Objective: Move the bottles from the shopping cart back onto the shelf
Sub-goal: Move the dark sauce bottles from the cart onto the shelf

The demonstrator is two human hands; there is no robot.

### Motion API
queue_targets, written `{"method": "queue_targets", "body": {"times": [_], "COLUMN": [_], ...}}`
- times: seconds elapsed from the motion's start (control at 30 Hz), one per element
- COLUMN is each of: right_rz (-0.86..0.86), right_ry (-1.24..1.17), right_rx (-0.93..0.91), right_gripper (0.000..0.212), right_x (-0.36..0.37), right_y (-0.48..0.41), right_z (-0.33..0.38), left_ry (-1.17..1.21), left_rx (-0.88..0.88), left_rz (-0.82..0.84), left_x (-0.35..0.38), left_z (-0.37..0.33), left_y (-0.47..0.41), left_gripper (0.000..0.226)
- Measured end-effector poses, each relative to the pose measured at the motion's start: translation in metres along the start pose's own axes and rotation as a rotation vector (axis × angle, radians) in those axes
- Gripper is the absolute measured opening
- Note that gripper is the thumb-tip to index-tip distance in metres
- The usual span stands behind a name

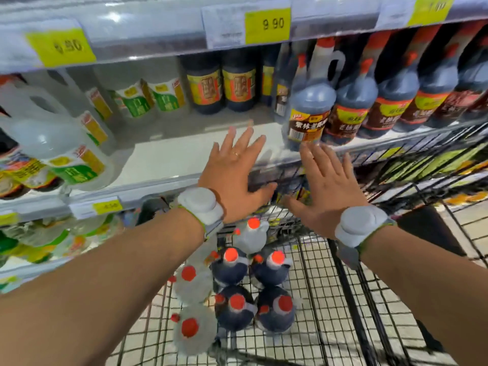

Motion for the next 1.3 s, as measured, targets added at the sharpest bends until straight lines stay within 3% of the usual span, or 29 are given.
{"method": "queue_targets", "body": {"times": [0.17, 0.57, 0.77, 1.13, 1.3], "right_rz": [0.050, 0.447, 0.547, 0.546, 0.507], "right_ry": [-0.046, -0.101, -0.176, -0.323, -0.299], "right_rx": [-0.072, -0.161, -0.161, -0.107, -0.116], "right_gripper": [0.103, 0.100, 0.083, 0.035, 0.025], "right_x": [0.024, 0.091, 0.108, 0.119, 0.107], "right_y": [0.026, 0.070, 0.069, 0.061, 0.056], "right_z": [0.016, 0.017, 0.019, 0.013, 0.014], "left_ry": [0.020, 0.030, -0.002, -0.006, 0.106], "left_rx": [0.089, 0.113, 0.066, 0.117, 0.080], "left_rz": [0.049, 0.356, 0.445, 0.393, 0.427], "left_x": [0.015, 0.091, 0.117, 0.117, 0.109], "left_z": [0.007, 0.001, 0.003, 0.007, 0.000], "left_y": [0.027, 0.076, 0.079, 0.086, 0.082], "left_gripper": [0.093, 0.087, 0.094, 0.088, 0.087]}}
Point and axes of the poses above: each hand's wrist, its own y-axis away from the middle knuckle, its own x-axis out of the palm, z = x × y, the point moved 2 cm from there along -y, towards the middle knuckle, and after that the axes turned 2 degrees about -y, right-handed, at the moved point
